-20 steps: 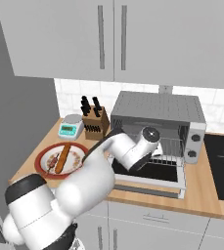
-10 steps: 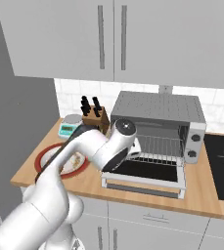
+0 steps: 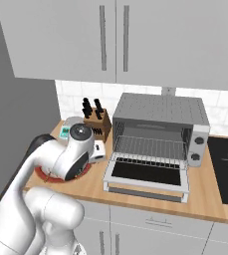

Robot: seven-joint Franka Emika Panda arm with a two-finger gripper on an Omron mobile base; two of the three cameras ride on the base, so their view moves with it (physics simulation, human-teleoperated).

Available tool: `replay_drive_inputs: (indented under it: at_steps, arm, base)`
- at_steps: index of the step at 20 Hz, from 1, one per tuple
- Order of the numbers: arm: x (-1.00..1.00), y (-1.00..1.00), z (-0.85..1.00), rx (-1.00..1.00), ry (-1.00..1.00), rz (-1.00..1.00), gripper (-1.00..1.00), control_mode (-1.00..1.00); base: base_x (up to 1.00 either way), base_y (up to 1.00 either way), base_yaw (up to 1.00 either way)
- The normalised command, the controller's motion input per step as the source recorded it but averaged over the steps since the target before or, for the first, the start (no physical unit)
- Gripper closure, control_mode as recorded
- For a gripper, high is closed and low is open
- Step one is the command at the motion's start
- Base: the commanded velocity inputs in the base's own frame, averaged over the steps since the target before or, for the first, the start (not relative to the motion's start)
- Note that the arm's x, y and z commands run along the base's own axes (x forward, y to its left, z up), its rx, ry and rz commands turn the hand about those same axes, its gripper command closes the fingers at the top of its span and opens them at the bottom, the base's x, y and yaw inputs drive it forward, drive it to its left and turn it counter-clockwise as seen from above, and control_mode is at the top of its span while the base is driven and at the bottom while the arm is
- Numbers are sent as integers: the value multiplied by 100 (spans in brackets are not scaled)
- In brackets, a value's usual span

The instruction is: Pick up the kebab skewer and baguette bread, and place them inside the toaster oven. Close the toaster oven door and start by setting the timer.

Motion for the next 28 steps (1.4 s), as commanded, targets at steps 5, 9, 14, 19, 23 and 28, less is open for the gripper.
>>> replay_drive_inputs:
  at_steps: [5,9,14,19,23,28]
  arm:
    - [45,100,0,0,2,-5,-100,-100]
    - [74,76,0,0,4,-11,-100,-100]
    - [61,59,-6,0,19,-18,-100,-100]
    - [46,7,-23,-1,28,-13,-100,-100]
    - [23,-1,-27,-2,16,-6,-100,-100]
    - [18,0,-41,0,8,-3,-100,-100]
  base:
    - [0,0,0]
    - [0,0,0]
    - [0,0,0]
    - [0,0,0]
    - [0,0,0]
    - [0,0,0]
